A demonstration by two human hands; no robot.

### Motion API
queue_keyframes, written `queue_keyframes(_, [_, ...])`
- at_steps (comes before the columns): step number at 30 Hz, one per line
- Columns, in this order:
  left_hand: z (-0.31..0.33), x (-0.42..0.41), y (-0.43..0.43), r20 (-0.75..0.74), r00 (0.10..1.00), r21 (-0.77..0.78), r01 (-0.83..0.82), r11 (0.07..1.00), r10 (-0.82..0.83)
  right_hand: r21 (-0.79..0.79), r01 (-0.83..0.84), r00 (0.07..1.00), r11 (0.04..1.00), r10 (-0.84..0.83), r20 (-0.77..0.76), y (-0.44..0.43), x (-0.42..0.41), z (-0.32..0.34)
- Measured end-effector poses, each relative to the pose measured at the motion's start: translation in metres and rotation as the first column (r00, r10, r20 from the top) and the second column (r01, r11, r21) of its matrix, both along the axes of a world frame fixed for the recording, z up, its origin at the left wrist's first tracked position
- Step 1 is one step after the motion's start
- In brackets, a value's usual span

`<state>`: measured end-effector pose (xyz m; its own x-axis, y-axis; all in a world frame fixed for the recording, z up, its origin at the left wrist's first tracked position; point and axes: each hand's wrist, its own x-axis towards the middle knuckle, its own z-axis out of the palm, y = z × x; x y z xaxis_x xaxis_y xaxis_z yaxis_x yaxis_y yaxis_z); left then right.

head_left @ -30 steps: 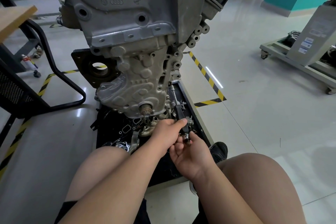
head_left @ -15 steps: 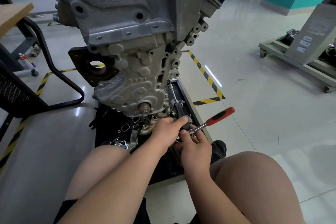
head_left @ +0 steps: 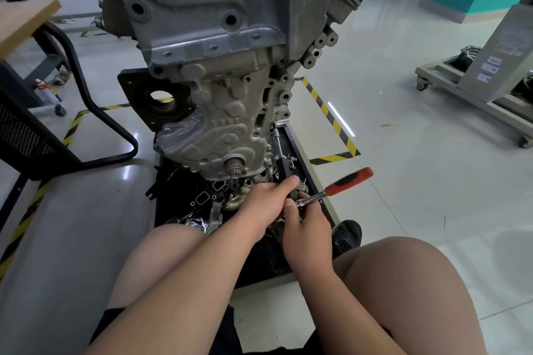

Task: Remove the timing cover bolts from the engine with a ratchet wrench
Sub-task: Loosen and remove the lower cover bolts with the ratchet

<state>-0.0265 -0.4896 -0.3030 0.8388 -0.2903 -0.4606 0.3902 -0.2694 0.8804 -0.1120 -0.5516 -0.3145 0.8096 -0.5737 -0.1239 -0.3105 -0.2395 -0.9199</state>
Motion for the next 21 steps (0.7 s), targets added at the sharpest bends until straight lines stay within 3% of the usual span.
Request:
queue_keyframes(3, [0.002,-0.001,0.000,-0.027,0.999,-0.006,0.031,0.999,-0.032,0.130,0.066,0.998,0.989,-0.066,-0.003,-0.003,0.004,0.002])
queue_keyframes(5, [0.001,-0.003,-0.002,-0.038,0.998,-0.046,0.050,0.998,-0.052,0.363,0.119,0.993,0.924,-0.108,-0.050,-0.006,0.007,0.004])
queue_keyframes(8, [-0.001,-0.004,-0.004,-0.047,0.997,-0.064,0.057,0.996,-0.060,0.716,0.168,0.984,0.677,-0.155,-0.084,-0.008,0.010,0.009])
queue_keyframes(11, [-0.001,-0.005,-0.005,-0.060,0.996,-0.043,0.070,0.997,-0.072,0.925,0.144,0.982,0.352,-0.163,-0.091,-0.010,0.013,0.011])
queue_keyframes(13, [-0.001,-0.005,-0.005,-0.070,0.995,-0.032,0.067,0.997,-0.069,0.980,0.124,0.986,0.155,-0.133,-0.104,-0.010,0.013,0.013])
queue_keyframes(15, [-0.001,-0.003,-0.004,-0.069,0.997,-0.021,0.040,0.999,-0.041,0.993,0.114,0.988,0.033,-0.112,-0.110,-0.011,0.013,0.014])
queue_keyframes(18, [-0.002,-0.001,-0.004,-0.064,0.998,-0.013,0.016,1.000,-0.016,0.993,0.114,0.987,-0.035,-0.113,-0.117,-0.012,0.014,0.015])
queue_keyframes(21, [-0.005,-0.001,-0.004,-0.056,0.998,0.001,0.012,1.000,-0.012,0.992,0.124,0.986,-0.035,-0.112,-0.127,-0.012,0.014,0.016])
